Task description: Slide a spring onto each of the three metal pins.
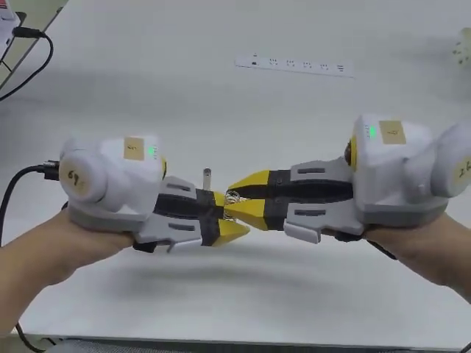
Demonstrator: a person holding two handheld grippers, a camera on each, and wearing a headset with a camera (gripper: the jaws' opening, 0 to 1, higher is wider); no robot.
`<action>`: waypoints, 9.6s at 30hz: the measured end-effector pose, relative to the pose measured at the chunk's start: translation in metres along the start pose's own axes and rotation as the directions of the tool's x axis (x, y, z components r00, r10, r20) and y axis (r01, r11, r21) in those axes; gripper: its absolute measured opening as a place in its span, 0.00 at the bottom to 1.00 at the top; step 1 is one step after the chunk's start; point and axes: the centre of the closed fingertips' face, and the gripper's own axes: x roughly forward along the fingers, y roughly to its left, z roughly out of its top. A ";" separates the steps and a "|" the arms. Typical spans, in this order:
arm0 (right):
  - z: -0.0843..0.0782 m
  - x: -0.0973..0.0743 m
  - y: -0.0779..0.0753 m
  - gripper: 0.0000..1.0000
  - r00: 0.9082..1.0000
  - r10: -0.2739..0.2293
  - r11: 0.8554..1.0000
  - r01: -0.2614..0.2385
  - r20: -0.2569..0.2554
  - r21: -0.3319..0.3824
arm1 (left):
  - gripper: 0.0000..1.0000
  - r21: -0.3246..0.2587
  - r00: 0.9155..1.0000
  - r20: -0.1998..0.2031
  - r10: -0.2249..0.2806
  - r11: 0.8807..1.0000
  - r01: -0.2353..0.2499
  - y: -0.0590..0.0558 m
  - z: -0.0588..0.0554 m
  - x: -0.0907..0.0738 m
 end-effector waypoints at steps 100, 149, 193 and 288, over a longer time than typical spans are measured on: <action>0.015 -0.006 -0.043 0.08 0.988 -0.126 0.992 0.128 0.088 -0.013 | 0.98 -0.156 0.930 0.058 0.362 0.924 -0.350 0.044 -0.030 -0.073; 0.000 0.049 -0.101 0.08 0.976 -0.213 0.974 0.208 0.049 0.088 | 0.98 -0.197 0.918 0.060 0.391 0.907 -0.373 0.047 -0.032 -0.078; -0.019 0.058 -0.101 0.08 0.973 -0.227 0.962 0.218 0.037 0.166 | 0.98 -0.210 0.915 0.050 0.401 0.900 -0.383 0.048 -0.039 -0.082; -0.071 0.070 -0.094 0.13 0.977 -0.186 0.970 0.199 -0.104 0.141 | 0.97 -0.168 0.921 0.024 0.389 0.910 -0.380 0.054 -0.033 -0.072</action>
